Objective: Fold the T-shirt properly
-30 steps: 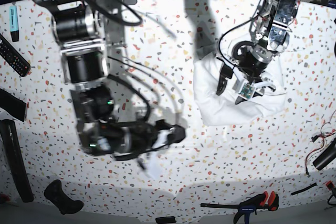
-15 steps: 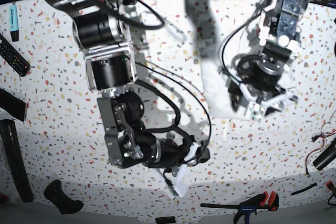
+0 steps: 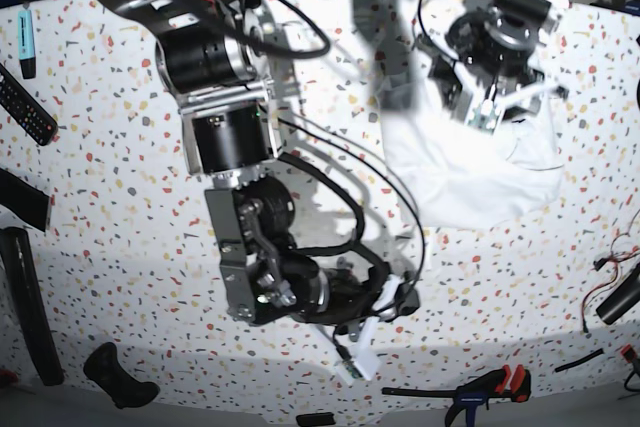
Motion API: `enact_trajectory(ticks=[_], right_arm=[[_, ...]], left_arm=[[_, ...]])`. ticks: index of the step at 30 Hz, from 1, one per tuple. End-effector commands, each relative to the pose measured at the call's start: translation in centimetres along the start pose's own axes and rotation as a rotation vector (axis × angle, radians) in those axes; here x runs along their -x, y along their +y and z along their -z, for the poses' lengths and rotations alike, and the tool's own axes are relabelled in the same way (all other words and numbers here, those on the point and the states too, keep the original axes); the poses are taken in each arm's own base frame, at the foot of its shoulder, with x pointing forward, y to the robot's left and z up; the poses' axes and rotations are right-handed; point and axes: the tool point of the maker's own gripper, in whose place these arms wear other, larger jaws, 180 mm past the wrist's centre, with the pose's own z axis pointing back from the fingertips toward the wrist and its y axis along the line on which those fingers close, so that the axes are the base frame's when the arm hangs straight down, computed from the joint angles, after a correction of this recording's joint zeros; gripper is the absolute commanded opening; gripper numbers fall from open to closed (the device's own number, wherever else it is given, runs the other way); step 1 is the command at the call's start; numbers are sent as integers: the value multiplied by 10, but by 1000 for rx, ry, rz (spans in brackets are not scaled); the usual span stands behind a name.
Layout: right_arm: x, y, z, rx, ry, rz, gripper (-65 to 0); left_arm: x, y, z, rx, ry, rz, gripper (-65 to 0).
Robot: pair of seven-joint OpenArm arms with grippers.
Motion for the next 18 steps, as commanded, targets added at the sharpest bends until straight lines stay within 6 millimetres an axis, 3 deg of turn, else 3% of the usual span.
enact_trajectory(ticks=[1,5,10,14,18], right_arm=[[-24,7,0,-17,-54,-48,-486],[2,9,18,10,42,-131,-486],[44,20,44,-7,154,-223,-486],[52,38,53,-45,167,-289,-486],[68,41,55,-53,206,-293,-486]], left_arm=[[-1,7,-6,-45,-26,4,-310],[8,11,-10,-81,-18,24,-311],[17,9,-1,-79,-11,35,-311],[55,6,17,-74,93,61,-310],[96,13,42,-103,198,85,-310]])
